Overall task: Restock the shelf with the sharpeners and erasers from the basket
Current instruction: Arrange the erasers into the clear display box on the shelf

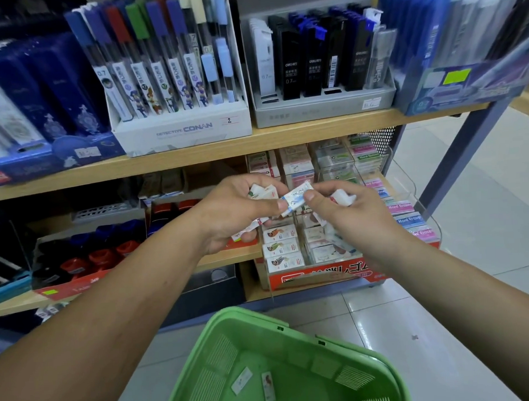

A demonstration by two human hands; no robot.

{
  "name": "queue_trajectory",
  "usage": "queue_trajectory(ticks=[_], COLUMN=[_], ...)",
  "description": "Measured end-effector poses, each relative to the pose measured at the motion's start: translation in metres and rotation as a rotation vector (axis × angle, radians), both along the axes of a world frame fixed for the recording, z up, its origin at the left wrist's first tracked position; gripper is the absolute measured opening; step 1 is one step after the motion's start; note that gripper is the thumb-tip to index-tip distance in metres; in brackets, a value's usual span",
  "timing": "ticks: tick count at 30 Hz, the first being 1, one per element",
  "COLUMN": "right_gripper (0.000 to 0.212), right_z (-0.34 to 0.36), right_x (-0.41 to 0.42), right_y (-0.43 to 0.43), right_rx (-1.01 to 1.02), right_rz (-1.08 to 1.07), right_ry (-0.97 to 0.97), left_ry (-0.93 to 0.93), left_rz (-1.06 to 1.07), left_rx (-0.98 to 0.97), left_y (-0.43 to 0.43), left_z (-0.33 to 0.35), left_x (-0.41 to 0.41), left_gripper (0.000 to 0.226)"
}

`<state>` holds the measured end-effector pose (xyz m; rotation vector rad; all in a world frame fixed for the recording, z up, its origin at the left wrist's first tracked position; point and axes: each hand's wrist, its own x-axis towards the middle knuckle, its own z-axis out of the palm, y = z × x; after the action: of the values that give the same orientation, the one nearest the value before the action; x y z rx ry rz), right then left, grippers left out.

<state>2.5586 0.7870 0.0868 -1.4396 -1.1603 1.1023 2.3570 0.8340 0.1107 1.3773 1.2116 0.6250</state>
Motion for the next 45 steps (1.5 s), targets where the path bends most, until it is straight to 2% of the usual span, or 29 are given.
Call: queue_trajectory(ticks=[5,8,12,15,18,22,26,29,33,36,38,42,45], right_gripper=[0.017,0.015,0.015,0.019,0.020,0.016,0.011,0.013,0.013,0.012,0.012,0.011,0.011], right_z=[-0.005,-0.006,-0.002,0.003,0.006,-0.003,-0.007,-0.010,-0.008,-0.008,-0.008,-0.010,-0.013], right_x=[0.002,0.000,0.000,0.010,0.026,0.037,0.045,0.049,0.049,0.049,0.048,0.043,0.035], right_y=[0.003,0.003,0.001,0.005,0.007,0.010,0.010,0.010,0.007,0.007,0.008,0.008,0.009], right_rx=[-0.056,-0.048,-0.109,-0.059,-0.001,-0.031,-0.032,-0.036,-0.038,-0.053,-0.049,-0.057,-0.078], right_rz=[0.002,-0.042,-0.026,-0.099,-0.213,-0.274,-0.256,-0.238,-0.216,-0.191,-0.183,-0.124,-0.088], right_ry=[0.001,0.049,0.220,0.173,0.139,0.208,0.217,0.189,0.214,0.218,0.227,0.220,0.204], left_ry=[0.044,0.111,0.110,0.108,0.259,0.482,0.725,0.799,0.939,0.995,0.927,0.431,0.224], left_rz=[0.082,0.074,0.063,0.110,0.138,0.035,-0.082,-0.114,-0.204,-0.219,-0.182,0.082,0.160], left_rx=[0.076,0.120,0.075,0.145,0.352,0.437,0.447,0.401,0.334,0.363,0.377,0.220,0.101], left_y=[0.002,0.002,0.000,0.001,0.010,0.031,0.052,0.063,0.070,0.071,0.068,0.056,0.049], left_z=[0.002,0.001,-0.002,0.000,-0.002,-0.012,-0.017,-0.016,-0.014,-0.014,-0.016,-0.014,-0.011], left_x=[0.001,0.005,0.013,0.019,0.025,0.041,0.060,0.074,0.086,0.088,0.088,0.076,0.064], left_gripper=[0.007,0.009,0.011,0.009,0.006,0.009,0.010,0.013,0.033,0.030,0.024,0.010,0.009])
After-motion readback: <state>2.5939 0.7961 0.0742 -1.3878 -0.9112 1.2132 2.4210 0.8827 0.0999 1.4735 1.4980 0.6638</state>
